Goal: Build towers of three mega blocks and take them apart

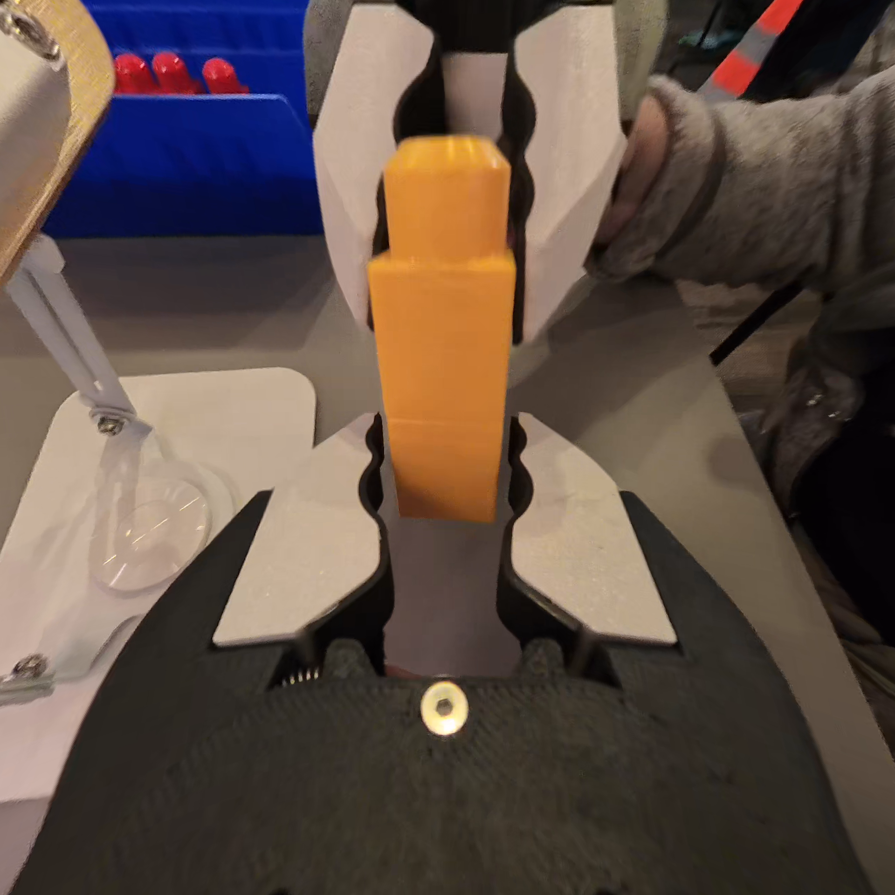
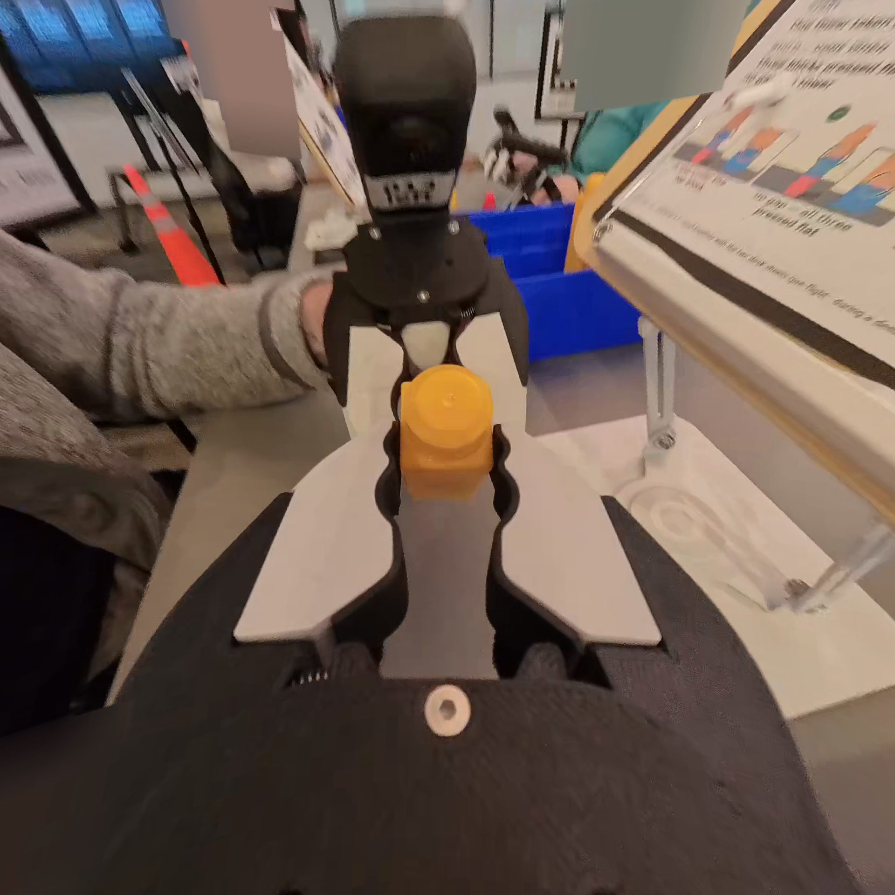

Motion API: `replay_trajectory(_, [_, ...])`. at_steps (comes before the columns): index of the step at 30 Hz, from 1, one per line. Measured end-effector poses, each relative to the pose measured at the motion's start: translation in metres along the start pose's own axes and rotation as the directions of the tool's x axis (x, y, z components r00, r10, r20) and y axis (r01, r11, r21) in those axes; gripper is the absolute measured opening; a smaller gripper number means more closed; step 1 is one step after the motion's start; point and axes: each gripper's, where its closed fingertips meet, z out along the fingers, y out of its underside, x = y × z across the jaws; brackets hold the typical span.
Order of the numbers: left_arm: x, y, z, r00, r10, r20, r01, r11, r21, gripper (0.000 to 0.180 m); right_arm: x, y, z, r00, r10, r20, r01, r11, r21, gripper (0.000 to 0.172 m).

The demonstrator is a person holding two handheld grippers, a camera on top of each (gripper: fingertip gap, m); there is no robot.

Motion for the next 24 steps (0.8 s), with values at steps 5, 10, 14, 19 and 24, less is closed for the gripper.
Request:
replay_trajectory(5, [0.013,-0.015,-0.001,0.995,-0.003,-0.101,0.015,0.993,0.118,0.042,-0.007,-0.010,-0.008,0.998,0.016,0.062,-0.024,0.992,0.121,0.036])
replay_trajectory(10, [0.014,-0.014,-0.003,0.995,0.009,-0.102,0.003,0.993,0.116,0.041,-0.008,-0.006,-0.007,0.998,-0.008,0.065,0.000,0.993,0.115,0.036])
replay_trajectory(14, [0.013,-0.006,-0.002,0.997,0.027,-0.074,-0.024,0.998,0.050,0.041,-0.011,0.001,-0.007,0.996,-0.046,0.074,0.043,0.998,0.039,0.045])
replay_trajectory(19, [0.017,0.004,0.004,0.996,0.054,-0.075,-0.057,0.998,-0.035,0.041,-0.016,0.020,0.001,0.987,-0.131,0.090,0.142,0.980,-0.141,0.047])
replay_trajectory(24, [0.016,0.009,0.005,0.995,0.080,-0.059,-0.084,0.994,-0.072,0.041,-0.016,0.025,0.005,0.982,-0.167,0.089,0.180,0.967,-0.180,0.036])
